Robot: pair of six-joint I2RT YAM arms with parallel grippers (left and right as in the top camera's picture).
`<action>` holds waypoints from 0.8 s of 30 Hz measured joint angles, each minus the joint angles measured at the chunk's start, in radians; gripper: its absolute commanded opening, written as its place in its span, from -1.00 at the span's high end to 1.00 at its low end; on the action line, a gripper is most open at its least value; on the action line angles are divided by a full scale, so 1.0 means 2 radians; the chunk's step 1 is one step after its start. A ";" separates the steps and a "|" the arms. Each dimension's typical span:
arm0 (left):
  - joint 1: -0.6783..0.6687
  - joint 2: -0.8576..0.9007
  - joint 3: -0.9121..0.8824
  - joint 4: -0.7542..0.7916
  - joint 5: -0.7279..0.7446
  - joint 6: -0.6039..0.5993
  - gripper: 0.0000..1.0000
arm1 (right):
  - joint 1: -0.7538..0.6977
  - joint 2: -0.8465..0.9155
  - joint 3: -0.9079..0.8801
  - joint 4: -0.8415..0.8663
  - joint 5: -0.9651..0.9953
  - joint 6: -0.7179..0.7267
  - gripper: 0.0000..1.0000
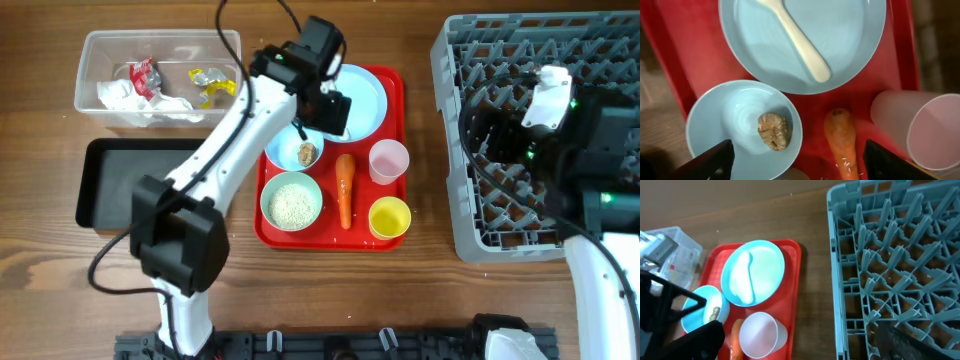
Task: Sort waste into correct bins and load items into the dishwasher rack
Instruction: 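Grasp the blue bowl with the food scrap using the left gripper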
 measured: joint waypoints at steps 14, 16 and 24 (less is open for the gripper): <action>-0.028 0.121 -0.005 0.035 -0.046 -0.020 0.92 | 0.000 0.040 0.000 -0.002 0.000 -0.004 -1.00; -0.028 0.121 -0.005 0.033 -0.049 -0.019 0.92 | 0.000 0.040 0.000 -0.002 0.000 -0.006 -0.99; -0.028 0.087 0.002 -0.013 -0.055 -0.022 0.92 | 0.000 0.040 0.000 -0.001 0.000 -0.006 -0.99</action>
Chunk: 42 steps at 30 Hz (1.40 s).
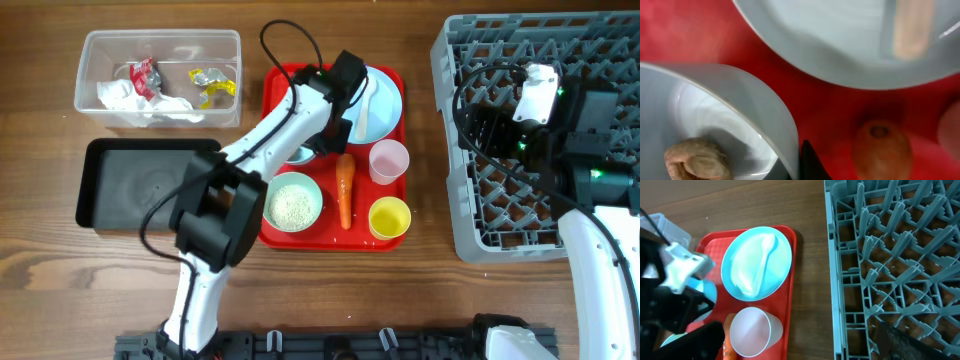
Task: Sort waste into correct bins and load items into the dishwasher rack
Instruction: 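Grasp the blue bowl with the food scrap using the left gripper, then tip the blue bowl over the black tray to dump the scrap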
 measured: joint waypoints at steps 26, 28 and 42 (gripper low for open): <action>0.250 -0.493 -0.349 -0.062 0.047 -0.192 0.92 | 0.000 0.003 0.000 0.007 -0.025 0.003 -0.99; 0.294 -0.495 -0.410 0.002 0.098 -0.167 0.92 | 0.000 0.003 0.000 0.007 -0.025 0.002 -0.99; 0.481 -0.362 -0.491 0.302 0.493 0.061 0.92 | 0.000 0.003 0.000 0.001 -0.025 0.002 -0.99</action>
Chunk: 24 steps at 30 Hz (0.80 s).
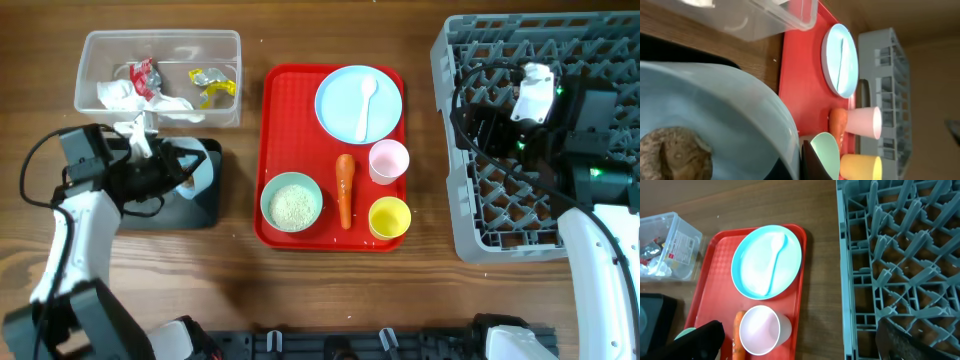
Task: Sort waste into correct bins and load items into the dishwasher rack
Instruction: 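Tip the blue bowl over the black tray to dump the scrap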
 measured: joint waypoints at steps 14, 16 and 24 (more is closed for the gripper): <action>0.104 0.057 0.000 0.020 0.310 0.097 0.92 | 0.000 0.000 0.000 -0.003 0.006 -0.002 -0.99; 0.104 0.057 0.000 0.022 0.314 0.097 0.92 | 0.000 0.000 0.000 -0.004 0.006 -0.002 -0.99; 0.104 0.057 0.000 0.043 0.292 0.106 0.92 | 0.000 0.000 0.000 -0.009 0.006 -0.002 -0.99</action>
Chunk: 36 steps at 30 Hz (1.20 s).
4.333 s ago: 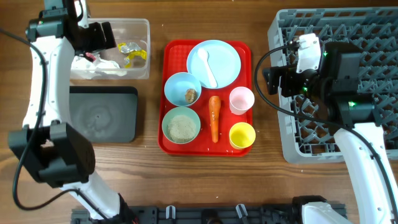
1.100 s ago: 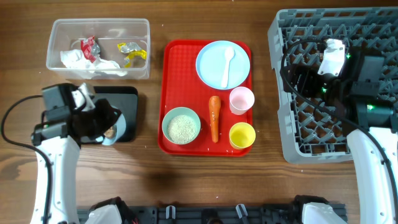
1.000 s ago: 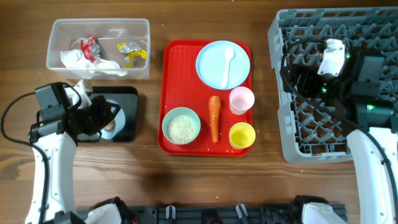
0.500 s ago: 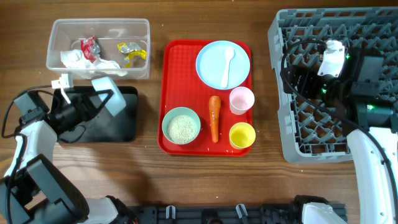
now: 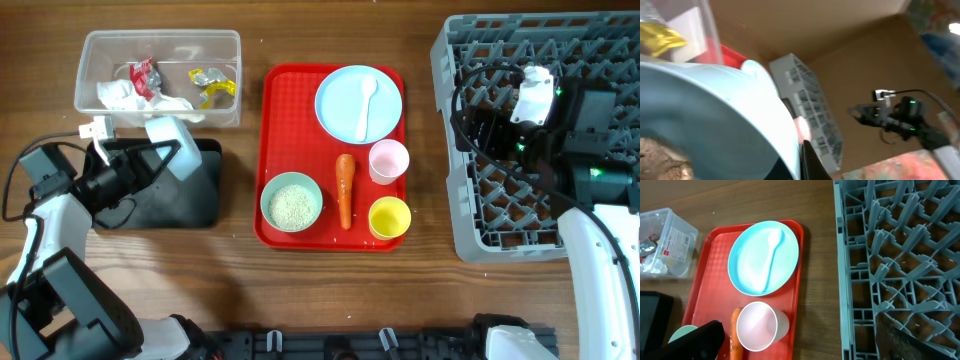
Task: Sort waste into correct bins and load items into the dishwasher rack
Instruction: 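Tip the blue bowl over the black tray to dump the scrap, then return the blue bowl to the red tray with the left gripper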
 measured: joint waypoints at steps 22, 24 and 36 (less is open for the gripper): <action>-0.001 0.001 0.000 -0.044 -0.020 -0.012 0.92 | 0.000 0.000 0.000 -0.011 0.004 -0.007 -0.99; -0.011 0.001 0.004 -0.044 -0.052 -0.036 0.92 | 0.000 0.000 0.000 -0.011 0.004 -0.007 -0.99; -0.397 -0.131 0.108 -0.032 -0.558 -0.179 0.92 | 0.000 0.000 0.000 0.004 0.004 -0.008 -0.99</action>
